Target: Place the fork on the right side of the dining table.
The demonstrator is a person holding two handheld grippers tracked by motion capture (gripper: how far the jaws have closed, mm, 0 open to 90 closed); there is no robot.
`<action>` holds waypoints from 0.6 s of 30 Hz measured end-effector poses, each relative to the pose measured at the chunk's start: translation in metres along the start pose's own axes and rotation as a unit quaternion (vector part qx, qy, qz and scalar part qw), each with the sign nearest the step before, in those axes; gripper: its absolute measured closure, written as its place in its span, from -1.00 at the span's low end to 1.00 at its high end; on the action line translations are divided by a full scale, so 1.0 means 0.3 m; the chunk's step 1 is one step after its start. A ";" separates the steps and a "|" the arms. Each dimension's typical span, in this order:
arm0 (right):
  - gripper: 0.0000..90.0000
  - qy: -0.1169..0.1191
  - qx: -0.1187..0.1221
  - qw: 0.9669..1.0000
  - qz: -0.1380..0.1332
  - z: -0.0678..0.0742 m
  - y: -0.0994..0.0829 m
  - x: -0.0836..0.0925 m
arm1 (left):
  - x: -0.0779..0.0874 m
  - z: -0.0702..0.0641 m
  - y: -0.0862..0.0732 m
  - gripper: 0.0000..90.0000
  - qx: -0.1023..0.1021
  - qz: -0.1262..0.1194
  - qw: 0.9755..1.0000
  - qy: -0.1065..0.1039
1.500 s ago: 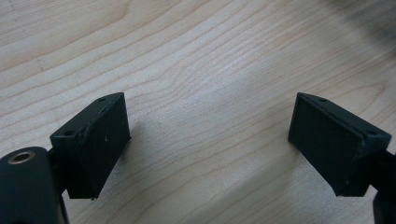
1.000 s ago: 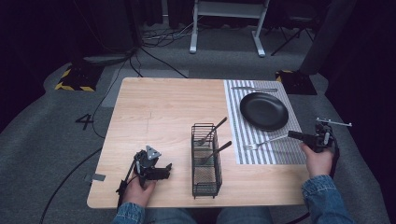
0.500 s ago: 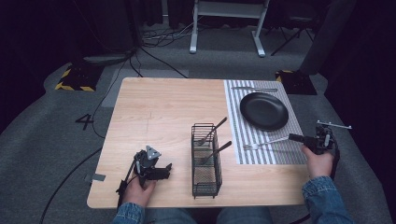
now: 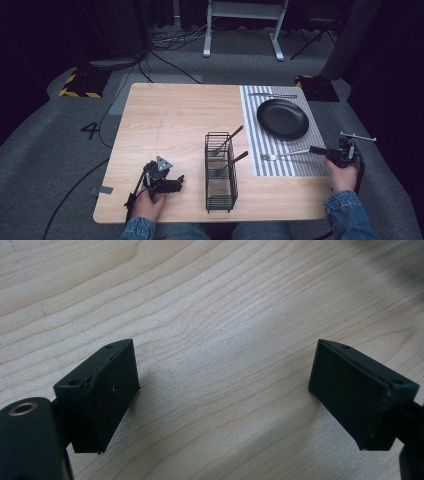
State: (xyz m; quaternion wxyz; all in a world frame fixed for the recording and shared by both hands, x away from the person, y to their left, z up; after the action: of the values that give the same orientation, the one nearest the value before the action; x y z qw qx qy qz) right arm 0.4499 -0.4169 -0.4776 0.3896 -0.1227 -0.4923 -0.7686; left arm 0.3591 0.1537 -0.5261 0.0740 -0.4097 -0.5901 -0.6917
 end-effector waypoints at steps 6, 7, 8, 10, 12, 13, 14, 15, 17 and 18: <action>0.62 -0.002 -0.006 1.000 0.006 -0.013 -0.004 -0.007 | 0.000 0.000 0.000 -0.72 0.000 0.000 1.000 0.000; 0.62 -0.002 -0.006 1.000 0.007 -0.015 -0.005 -0.008 | 0.000 0.000 0.000 -0.72 0.000 0.000 1.000 0.000; 0.61 -0.002 -0.007 1.000 0.008 -0.017 -0.005 -0.010 | 0.000 0.000 0.000 -0.72 0.000 0.000 1.000 0.000; 0.61 -0.004 -0.009 1.000 0.010 -0.021 -0.007 -0.013 | 0.000 0.000 0.000 -0.72 0.000 0.000 1.000 0.000; 0.61 -0.006 -0.014 1.000 0.013 -0.023 -0.008 -0.015 | 0.000 0.000 0.000 -0.72 0.000 0.000 1.000 0.000; 0.60 -0.006 -0.013 1.000 0.013 -0.024 -0.009 -0.016 | 0.000 0.000 0.000 -0.72 0.000 0.000 1.000 0.000; 0.60 -0.007 -0.013 1.000 0.015 -0.026 -0.009 -0.018 | 0.000 0.000 0.000 -0.72 0.000 0.000 1.000 0.000; 0.59 -0.007 -0.013 1.000 0.016 -0.027 -0.008 -0.021 | 0.000 0.000 0.000 -0.72 0.000 0.000 1.000 0.000; 0.58 -0.009 -0.013 1.000 0.021 -0.031 -0.008 -0.027 | 0.000 0.000 0.000 -0.72 0.000 0.000 1.000 0.000; 0.58 -0.011 -0.016 1.000 0.023 -0.033 -0.008 -0.030 | 0.000 0.000 0.000 -0.72 0.000 0.000 1.000 0.000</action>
State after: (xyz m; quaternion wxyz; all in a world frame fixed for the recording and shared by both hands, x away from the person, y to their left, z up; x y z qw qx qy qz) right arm 0.4561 -0.4205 -0.4891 0.3996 -0.1484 -0.4813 -0.7660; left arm 0.3591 0.1537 -0.5261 0.0739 -0.4099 -0.5900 -0.6917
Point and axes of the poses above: each handheld gripper's, and its own axes: x roughly backward along the jaws, y roughly out of its top, z roughly to its left, the point moved 3 cm from there along -x, roughly forward along the jaws, and after that the axes turned 6 degrees about -z, right-handed, at the moved point
